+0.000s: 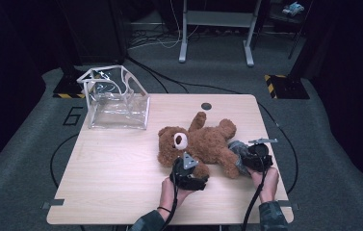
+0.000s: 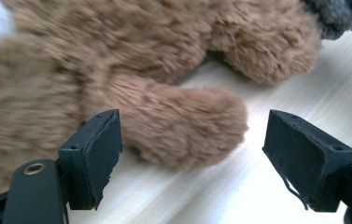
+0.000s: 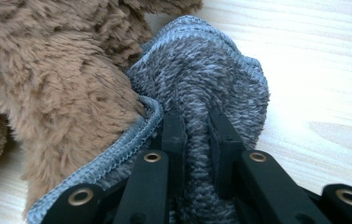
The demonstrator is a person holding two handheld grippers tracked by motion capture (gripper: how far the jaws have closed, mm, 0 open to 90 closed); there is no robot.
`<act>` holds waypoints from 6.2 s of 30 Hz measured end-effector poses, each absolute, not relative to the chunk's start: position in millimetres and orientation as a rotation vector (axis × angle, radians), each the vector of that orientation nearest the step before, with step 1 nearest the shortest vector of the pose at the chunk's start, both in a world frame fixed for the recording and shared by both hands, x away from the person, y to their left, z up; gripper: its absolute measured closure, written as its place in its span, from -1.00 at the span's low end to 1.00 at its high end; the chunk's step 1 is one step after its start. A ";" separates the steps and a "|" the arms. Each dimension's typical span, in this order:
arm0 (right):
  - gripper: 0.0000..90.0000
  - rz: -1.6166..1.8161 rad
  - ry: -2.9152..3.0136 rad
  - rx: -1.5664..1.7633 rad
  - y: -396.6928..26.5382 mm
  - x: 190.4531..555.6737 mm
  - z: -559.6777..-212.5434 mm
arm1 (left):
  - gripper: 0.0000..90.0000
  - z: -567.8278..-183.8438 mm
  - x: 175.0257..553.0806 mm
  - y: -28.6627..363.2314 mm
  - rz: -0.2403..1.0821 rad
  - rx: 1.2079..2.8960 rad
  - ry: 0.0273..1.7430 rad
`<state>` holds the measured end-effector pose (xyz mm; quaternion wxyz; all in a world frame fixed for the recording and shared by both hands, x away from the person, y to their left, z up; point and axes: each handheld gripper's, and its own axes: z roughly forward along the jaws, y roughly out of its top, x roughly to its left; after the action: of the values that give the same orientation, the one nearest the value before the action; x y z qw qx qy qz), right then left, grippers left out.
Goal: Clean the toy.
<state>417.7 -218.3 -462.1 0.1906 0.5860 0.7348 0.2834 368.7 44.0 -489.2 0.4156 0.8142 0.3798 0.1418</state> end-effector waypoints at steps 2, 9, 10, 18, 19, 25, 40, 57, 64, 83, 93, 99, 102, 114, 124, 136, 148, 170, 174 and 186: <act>0.75 0.796 2.063 1.647 -218.5 417.7 -461.9 | -0.51 -492.9 369.2 38.1 0.374 2.054 0.970; 0.75 0.800 2.057 1.651 -220.8 416.7 -462.4 | -0.12 -504.6 373.2 32.6 0.421 2.063 1.012; 0.75 0.801 2.058 1.651 -221.4 416.3 -462.6 | -0.05 -504.5 373.7 33.1 0.421 2.064 1.009; 0.75 0.806 2.044 1.673 -224.6 413.8 -462.2 | 0.55 -504.7 376.0 40.4 0.402 2.043 0.982; 0.75 0.809 2.044 1.664 -225.2 413.8 -462.5 | 0.60 -503.9 376.6 42.3 0.396 2.042 0.974; 0.76 0.807 2.031 1.671 -228.0 409.6 -464.0 | 0.77 -496.1 379.6 50.7 0.353 2.004 0.946; 0.77 0.795 2.009 1.662 -236.6 394.7 -461.9 | 0.81 -455.4 404.7 68.5 0.378 1.920 0.920; 0.78 0.967 2.090 1.329 -167.1 371.6 -419.5 | 0.81 -420.8 453.6 80.6 0.288 1.894 0.967; 0.78 1.052 2.068 1.171 -131.0 406.5 -389.9 | 0.82 -413.2 465.4 81.6 0.262 1.905 0.973; 0.79 0.931 2.054 1.299 -118.0 470.3 -418.5 | 0.83 -410.1 478.2 92.2 0.255 1.923 0.986; 0.79 0.815 1.938 1.383 -141.0 467.1 -416.5 | 0.83 -411.3 481.0 97.6 0.250 1.934 0.985; 0.79 0.793 1.870 1.436 -167.8 467.7 -409.2 | 0.83 -411.3 481.1 98.0 0.243 1.929 0.983; 0.79 0.767 1.823 1.454 -178.4 466.1 -406.4 | 0.83 -411.1 480.7 97.3 0.239 1.929 0.981; 0.79 0.997 1.960 1.359 -152.4 446.2 -392.4 | 0.83 -409.7 482.2 93.0 0.226 1.915 0.988; 0.80 1.040 2.143 1.198 -98.3 457.4 -406.7 | 0.83 -410.9 481.5 89.4 0.220 1.935 0.977; 0.81 0.820 1.953 1.381 -150.1 470.4 -414.2 | 0.83 -408.6 480.7 90.4 0.220 1.928 0.968; 0.81 0.717 1.809 1.471 -194.6 467.9 -406.5 | 0.83 -403.2 477.4 83.6 0.193 1.925 0.958; 0.80 0.835 1.949 1.409 -154.7 467.0 -428.7 | 0.03 -402.6 483.9 110.2 0.227 1.888 1.019; 0.80 0.849 1.925 1.422 -165.3 460.7 -426.6 | 0.02 -406.4 487.3 123.4 0.243 1.880 1.055; 0.80 0.958 2.158 1.247 -107.7 429.0 -438.0 | 0.02 -404.9 494.8 123.5 0.264 1.883 1.076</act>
<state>429.0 -107.7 -438.0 0.2333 0.4540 0.7859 0.3490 494.8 123.5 -404.9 0.4604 0.7650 0.4373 0.1074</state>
